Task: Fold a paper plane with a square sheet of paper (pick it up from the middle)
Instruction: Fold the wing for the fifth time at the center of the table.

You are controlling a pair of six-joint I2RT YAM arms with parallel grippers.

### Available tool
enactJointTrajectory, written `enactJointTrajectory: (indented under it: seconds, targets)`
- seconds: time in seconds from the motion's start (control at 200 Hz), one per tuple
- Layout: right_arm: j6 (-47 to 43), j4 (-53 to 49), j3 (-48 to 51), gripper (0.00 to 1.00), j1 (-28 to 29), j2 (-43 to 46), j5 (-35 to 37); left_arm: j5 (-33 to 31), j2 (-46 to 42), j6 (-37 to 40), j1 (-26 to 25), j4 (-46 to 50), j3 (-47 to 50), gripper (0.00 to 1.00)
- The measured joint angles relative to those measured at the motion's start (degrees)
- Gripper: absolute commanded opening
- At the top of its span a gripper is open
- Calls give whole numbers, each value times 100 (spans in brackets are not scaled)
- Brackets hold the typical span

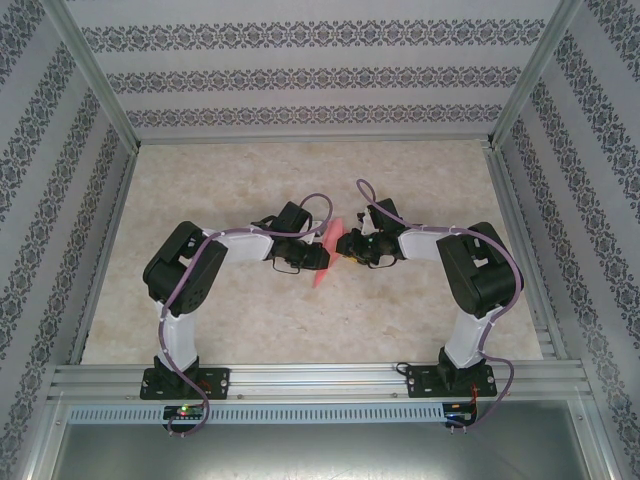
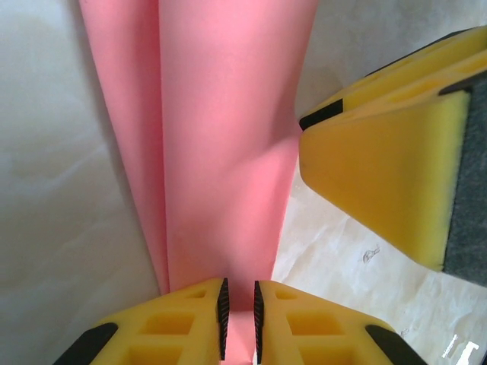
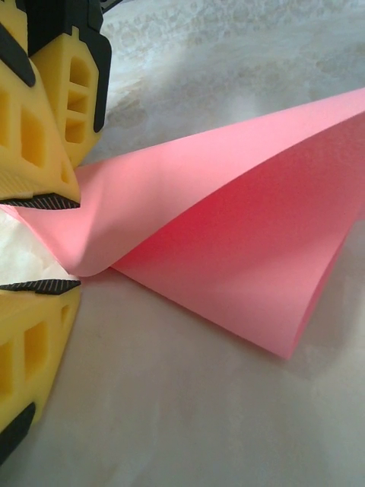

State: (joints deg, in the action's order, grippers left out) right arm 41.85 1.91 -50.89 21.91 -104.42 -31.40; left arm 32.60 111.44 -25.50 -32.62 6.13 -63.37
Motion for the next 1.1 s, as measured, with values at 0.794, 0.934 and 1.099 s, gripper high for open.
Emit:
enactJointTrajectory:
  seconds: [0.794,0.934,1.099]
  targets:
    - [229,7,-146,35,48,-109,-24,133,-214,2,68,-33,199,22]
    - [155,-90,-205,35,76,-109,37,151,-214,2,122,-39,214,19]
    - [155,-85,-264,31,151,-118,7,173,-214,0,125,-61,225,19]
